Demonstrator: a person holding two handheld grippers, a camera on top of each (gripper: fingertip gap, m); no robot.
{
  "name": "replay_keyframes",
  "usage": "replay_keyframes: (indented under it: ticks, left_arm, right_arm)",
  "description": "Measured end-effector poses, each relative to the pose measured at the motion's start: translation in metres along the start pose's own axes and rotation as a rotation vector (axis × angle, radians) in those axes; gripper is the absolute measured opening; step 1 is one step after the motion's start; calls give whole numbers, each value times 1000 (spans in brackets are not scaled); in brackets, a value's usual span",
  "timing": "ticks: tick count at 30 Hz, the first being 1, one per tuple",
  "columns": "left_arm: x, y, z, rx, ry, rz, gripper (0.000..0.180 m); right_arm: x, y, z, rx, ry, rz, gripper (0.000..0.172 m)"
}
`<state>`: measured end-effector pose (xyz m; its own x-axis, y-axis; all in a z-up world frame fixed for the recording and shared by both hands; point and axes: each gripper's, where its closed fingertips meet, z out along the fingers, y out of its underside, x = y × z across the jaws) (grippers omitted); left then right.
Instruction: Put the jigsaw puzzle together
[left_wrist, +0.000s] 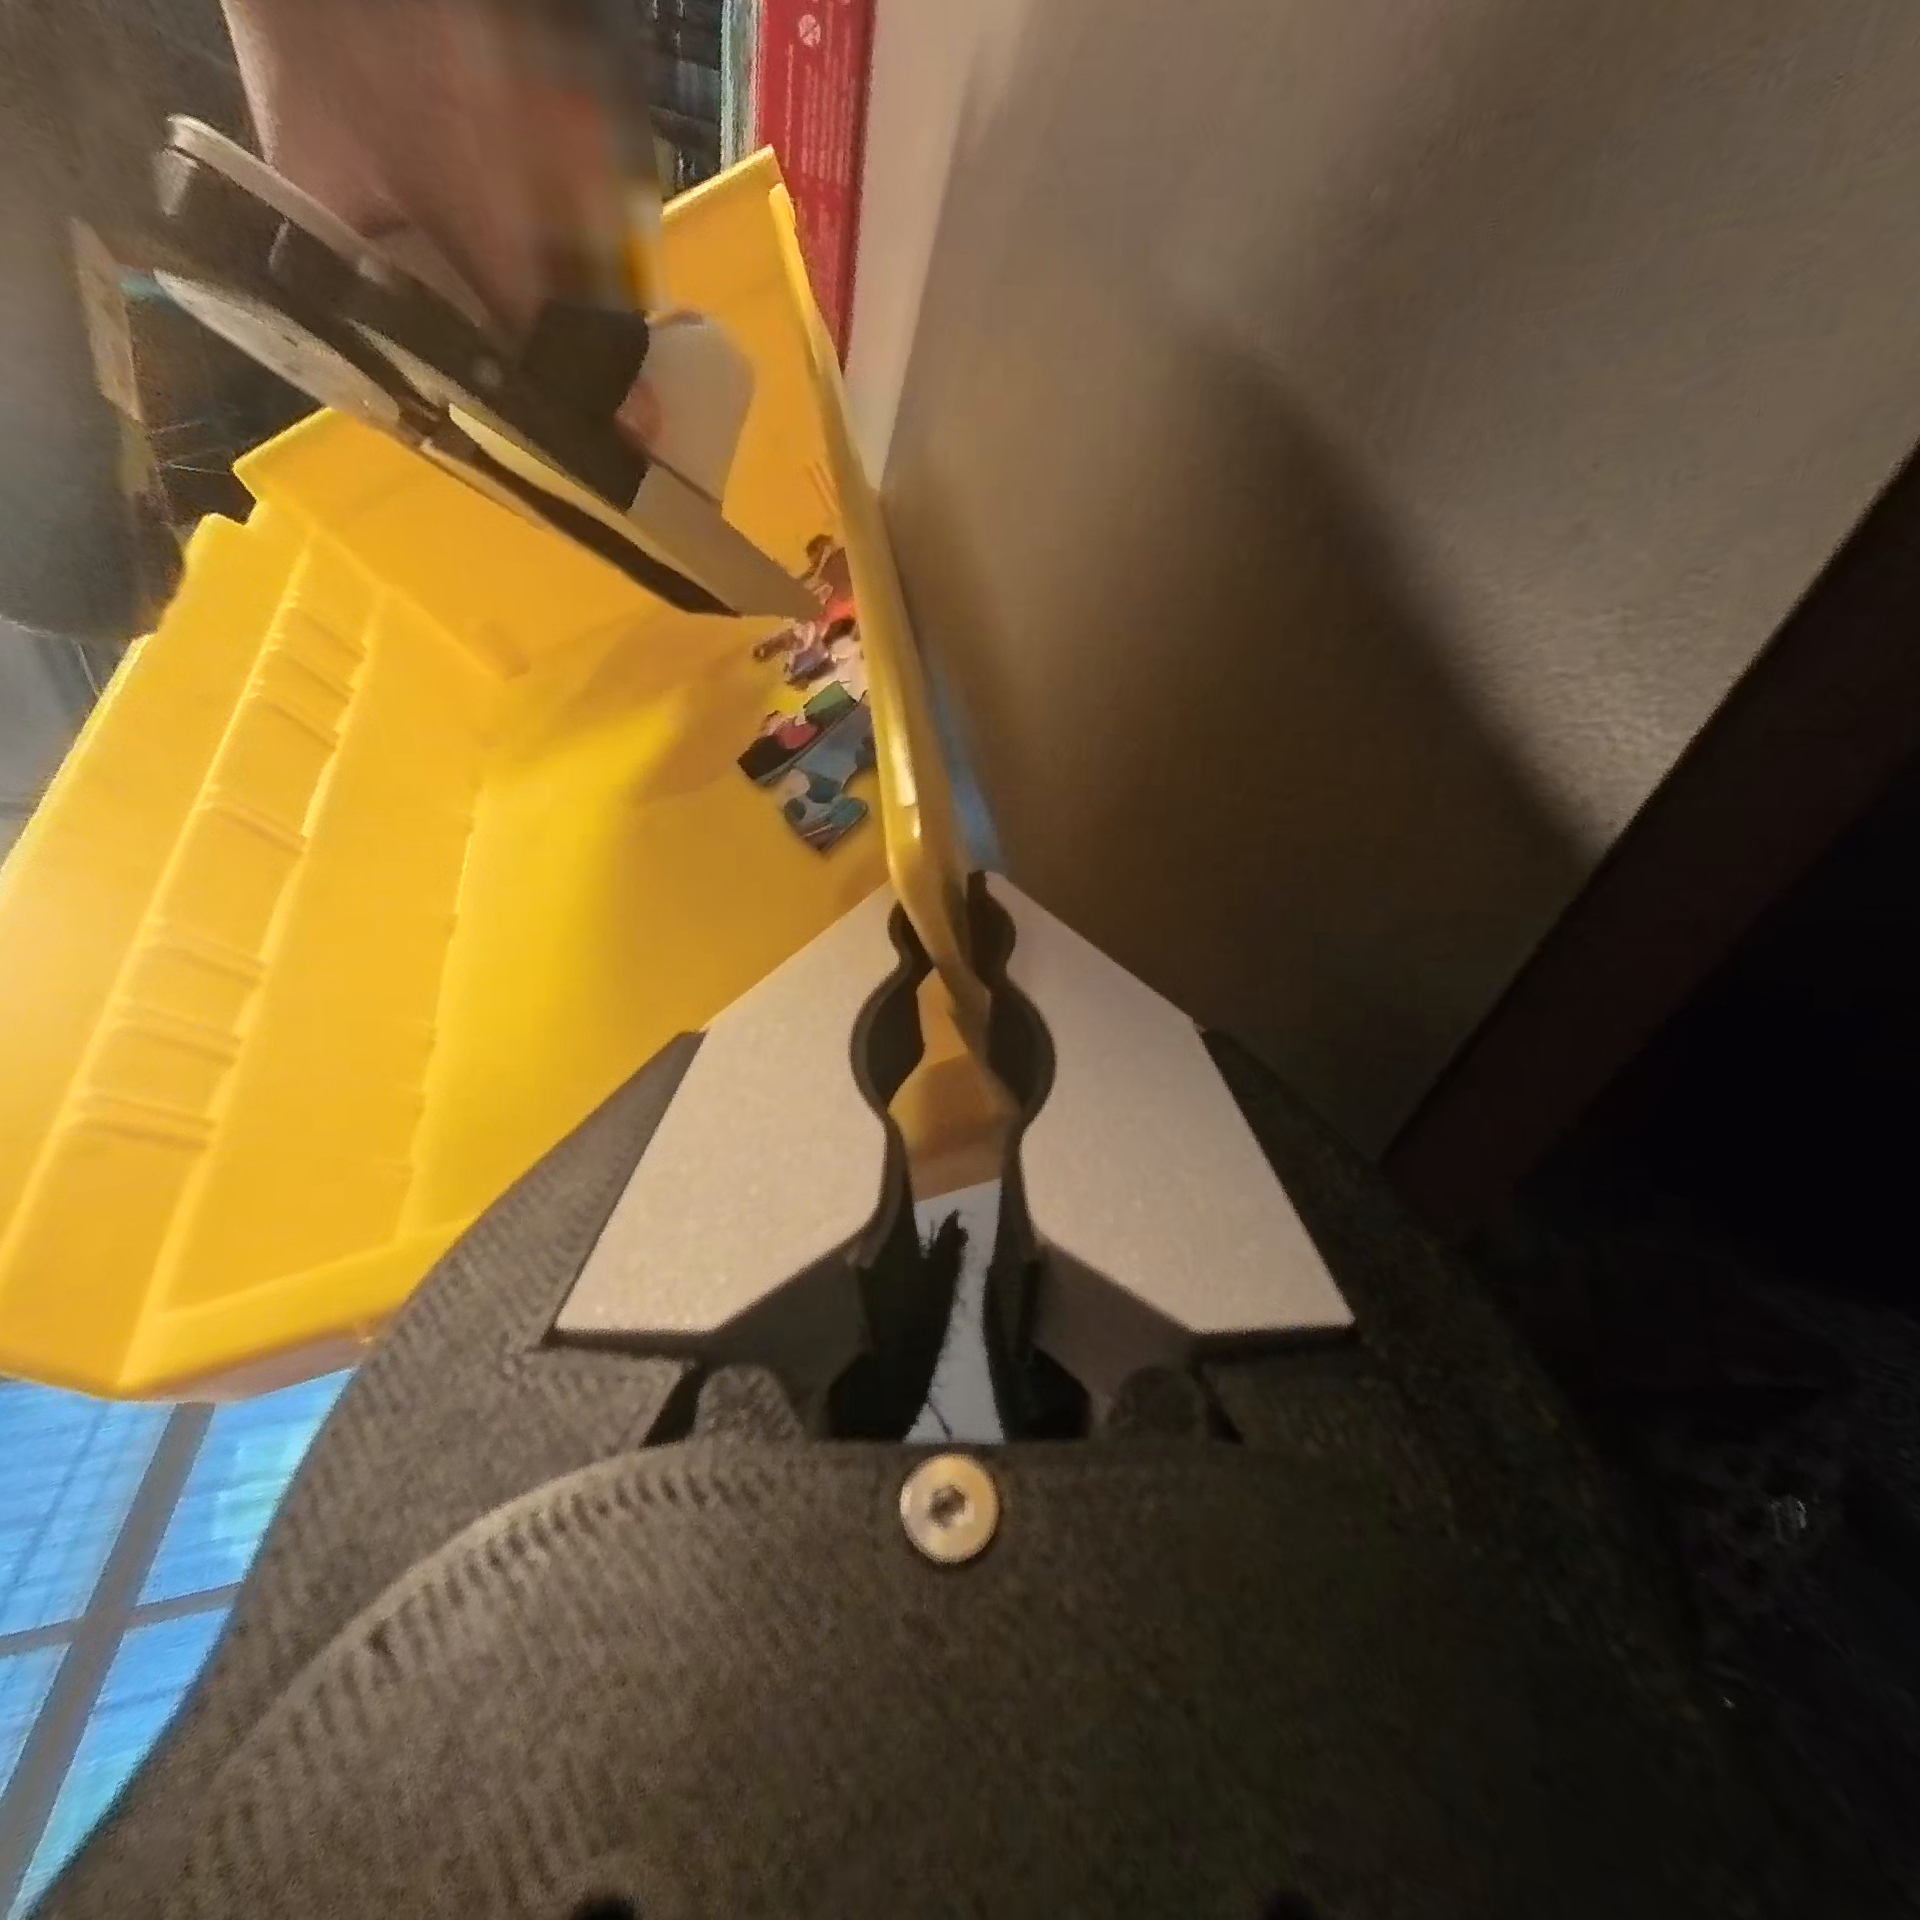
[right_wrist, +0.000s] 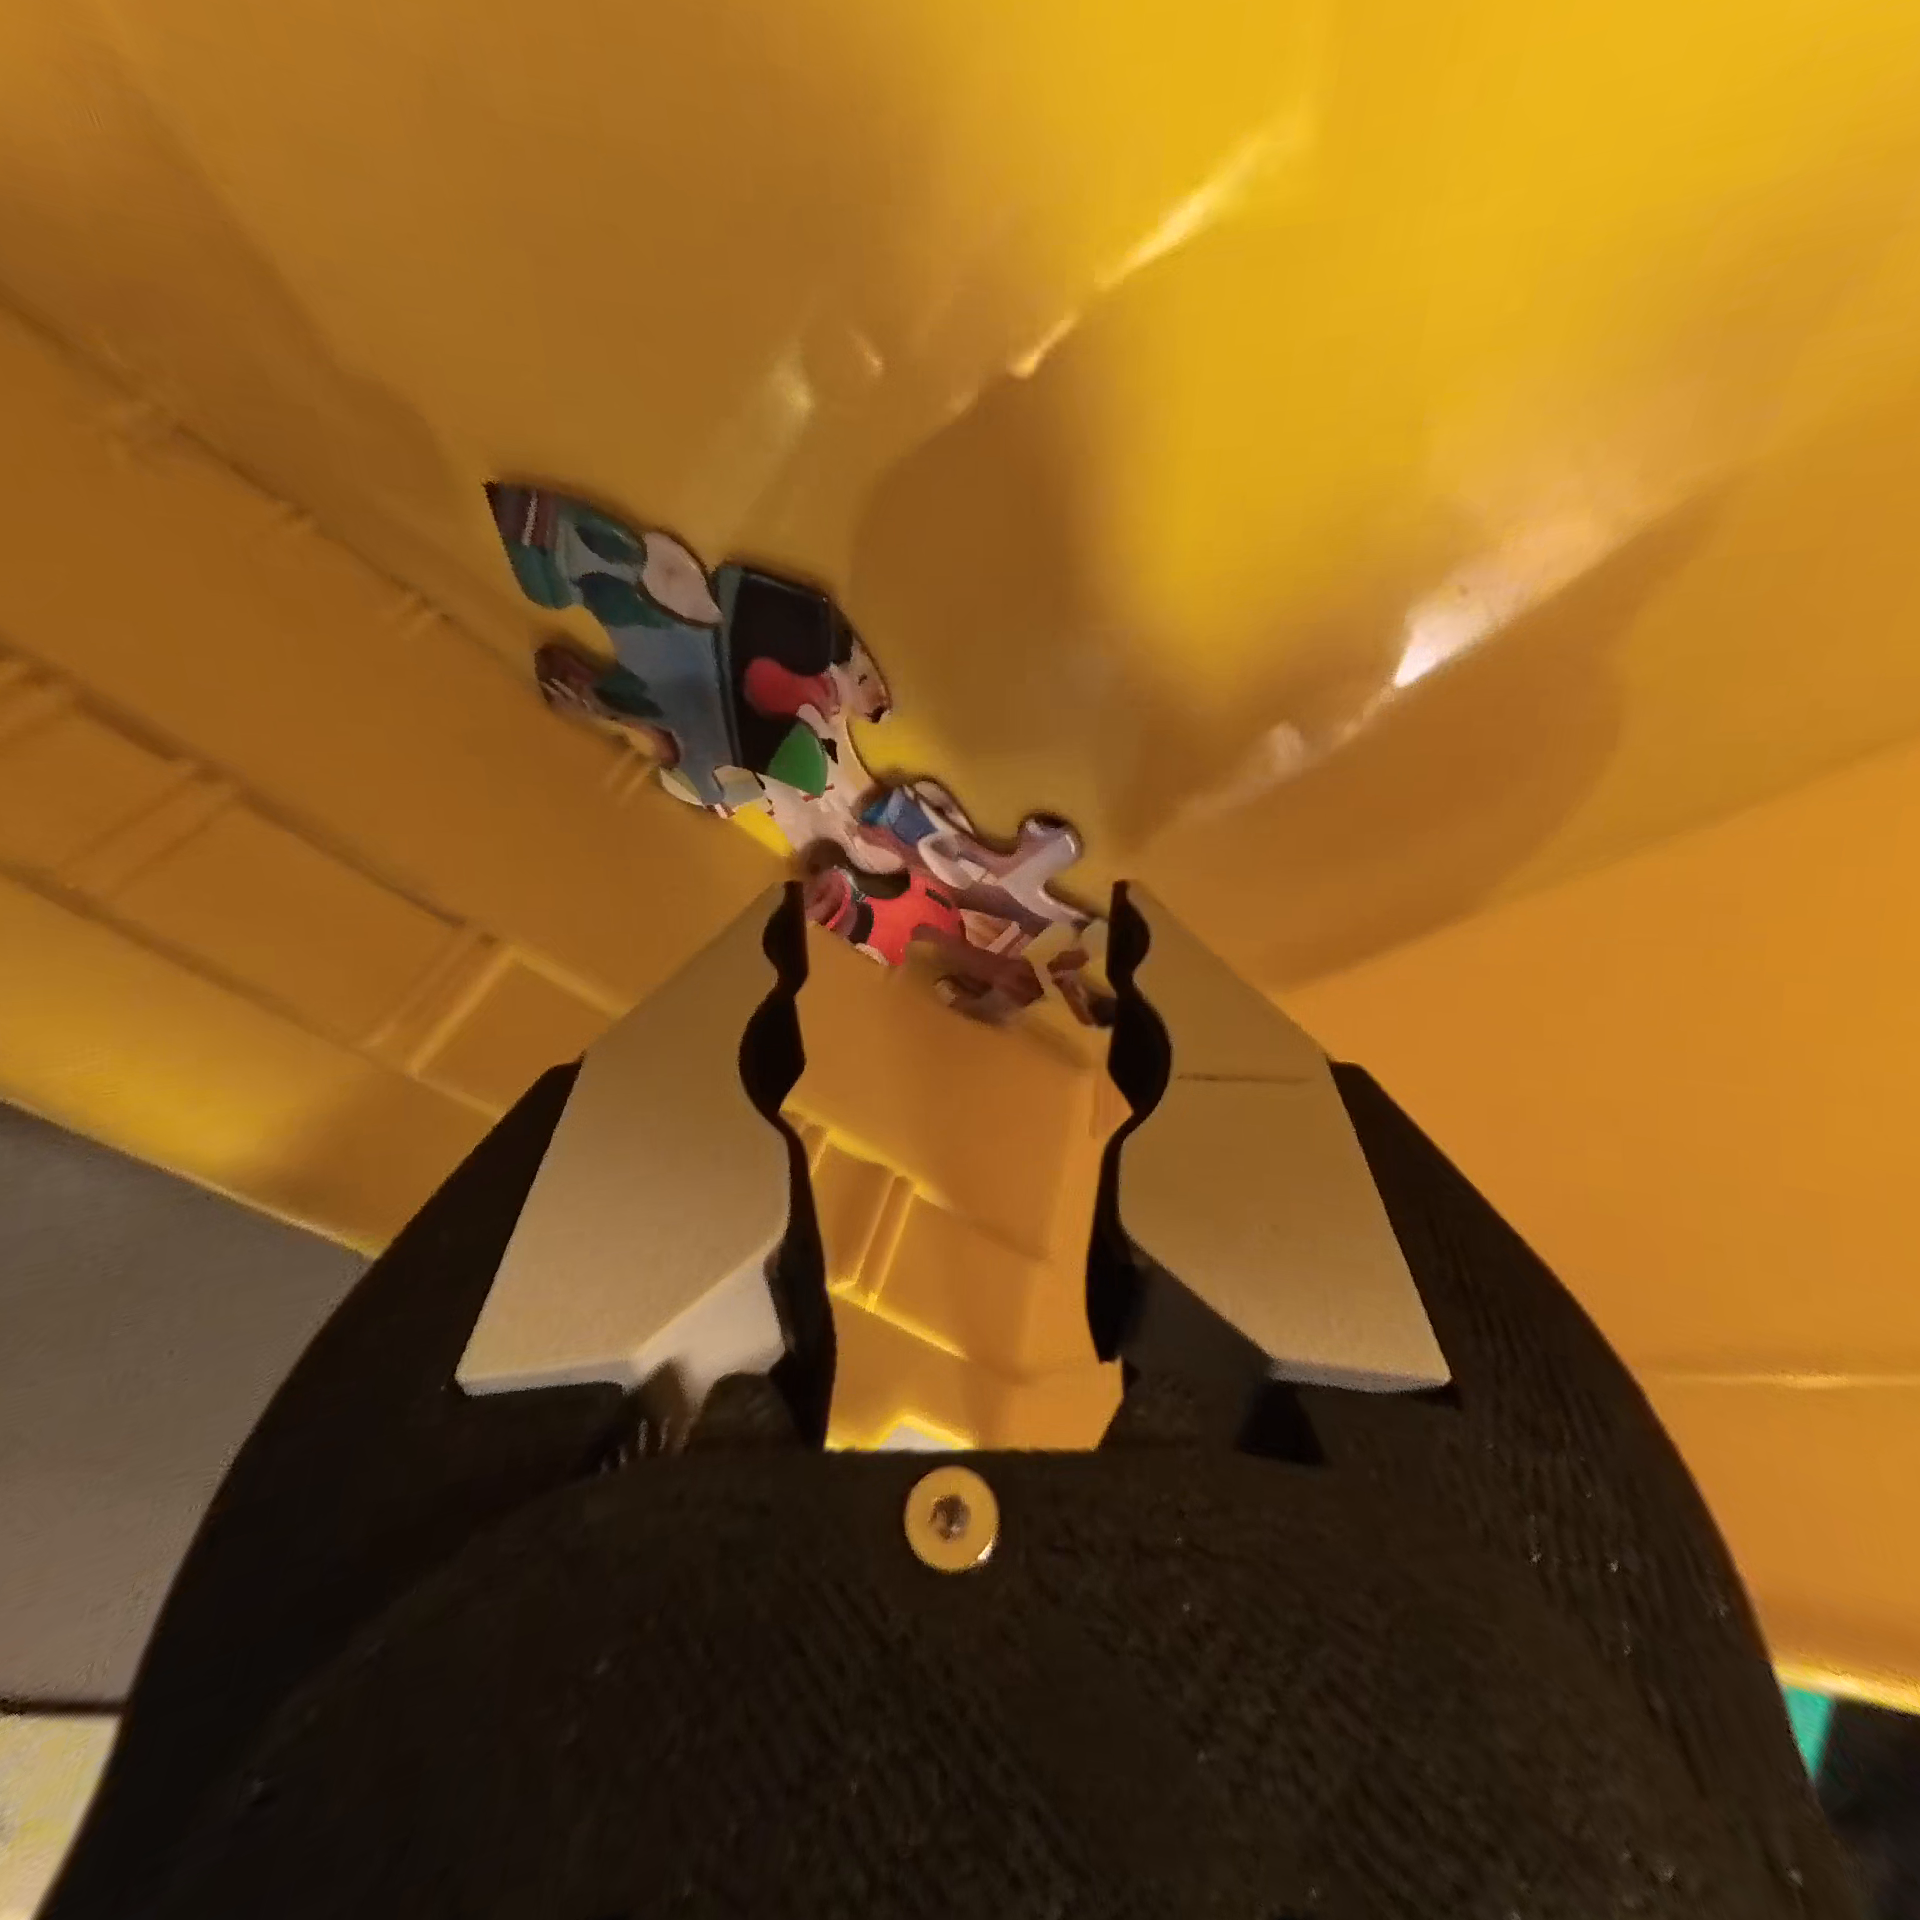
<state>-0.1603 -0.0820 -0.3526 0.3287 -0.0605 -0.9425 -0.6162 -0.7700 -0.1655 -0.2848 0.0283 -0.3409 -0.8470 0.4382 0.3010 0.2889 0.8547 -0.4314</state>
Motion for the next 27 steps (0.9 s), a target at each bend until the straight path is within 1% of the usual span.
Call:
replay_keyframes:
  ticks: [2,5,9,11,12,14,17,21,26,27]
  left_arm:
    - [0,0,0,0,-1,5,4]
    - [0,0,0,-1,-5,12,4]
    - [1,2,0,0,2,-1,4]
    - [2,2,0,1,1,3,4]
    - [2,2,0,0,0,9,4]
    - [2,2,0,0,-2,13,4]
    - [2,2,0,0,-1,11,4]
    - [3,2,0,-3,2,4,4]
    - [2,2,0,-5,4,1,5]
    - [3,2,0,-5,4,0,5]
  right_arm:
    - [-2,-2,3,8,10,-51,57]
    - [-3,1,8,-22,30,-113,55]
    - [-12,8,11,-63,-28,-127,54]
    - [-22,8,7,-68,-109,-104,47]
    - [-27,7,6,-66,-142,-91,46]
    - [-30,9,5,-81,-162,-99,44]
    - [-33,10,7,-93,-152,-119,38]
    - [-25,13,11,-127,-79,-85,38]
    - [-16,28,14,-234,15,-70,10]
    - [-17,29,14,-236,13,-51,9]
